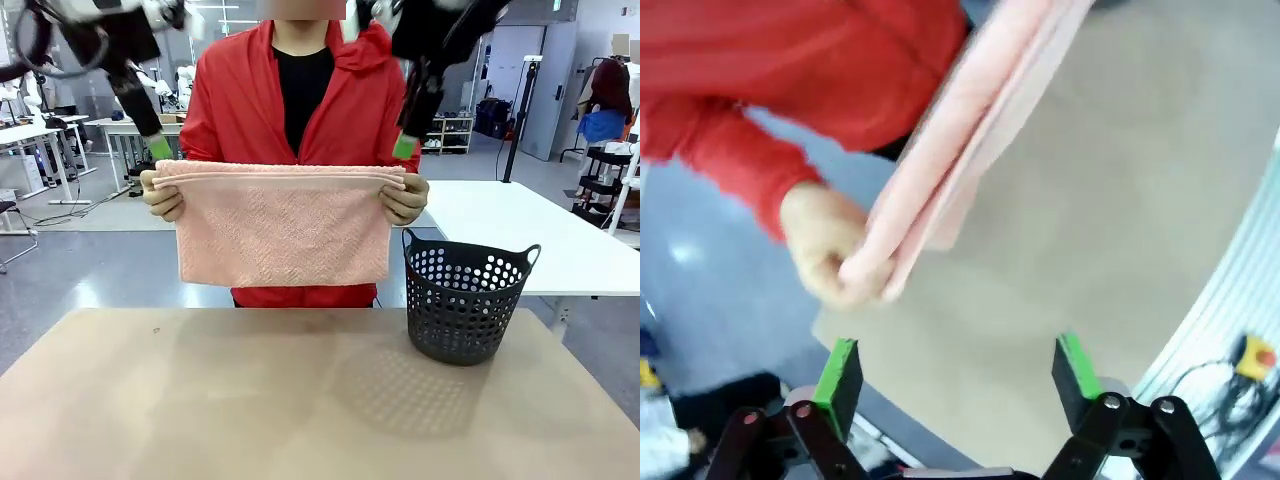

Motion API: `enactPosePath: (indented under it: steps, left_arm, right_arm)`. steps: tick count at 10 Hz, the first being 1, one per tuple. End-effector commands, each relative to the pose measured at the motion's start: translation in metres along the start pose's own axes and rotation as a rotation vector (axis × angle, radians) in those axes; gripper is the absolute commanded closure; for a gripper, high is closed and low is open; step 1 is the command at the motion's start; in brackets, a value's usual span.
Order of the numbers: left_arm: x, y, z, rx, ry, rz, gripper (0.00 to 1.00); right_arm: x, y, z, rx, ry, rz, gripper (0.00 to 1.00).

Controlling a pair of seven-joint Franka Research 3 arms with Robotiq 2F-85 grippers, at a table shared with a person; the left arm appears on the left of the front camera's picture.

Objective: Fold the towel.
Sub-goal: Release the end of the 100 cm Hotel Towel you were holding, then pick up the 100 cm Hotel Towel and place it on the left side of the table.

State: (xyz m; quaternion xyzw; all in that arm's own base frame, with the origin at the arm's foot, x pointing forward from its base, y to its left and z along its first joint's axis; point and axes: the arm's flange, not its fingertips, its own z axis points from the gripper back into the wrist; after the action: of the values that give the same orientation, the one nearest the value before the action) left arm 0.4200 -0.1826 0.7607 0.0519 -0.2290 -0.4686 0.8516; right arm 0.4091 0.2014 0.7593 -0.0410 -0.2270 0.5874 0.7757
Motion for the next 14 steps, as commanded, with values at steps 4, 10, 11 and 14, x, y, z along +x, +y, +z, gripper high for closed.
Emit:
enactPosePath:
  steps: [4, 10, 11, 14]
  left_arm:
    - [-0.098, 0.01, 0.022, 0.11, -0.153, 0.428, 0.0]
    - [-0.107, 0.025, 0.03, 0.078, -0.135, 0.457, 0.0]
    - [-0.107, 0.025, 0.03, 0.078, -0.135, 0.457, 0.0]
    - [-0.107, 0.025, 0.03, 0.078, -0.135, 0.457, 0.0]
  right_arm:
    - [-0.08, 0.01, 0.009, -0.117, -0.142, -0.62, 0.0]
    - [-0.088, -0.001, 0.016, -0.1, -0.131, -0.638, 0.0]
    - [-0.088, -0.001, 0.016, -0.1, -0.131, -0.638, 0.0]
    - [-0.088, -0.001, 0.016, -0.1, -0.131, -0.638, 0.0]
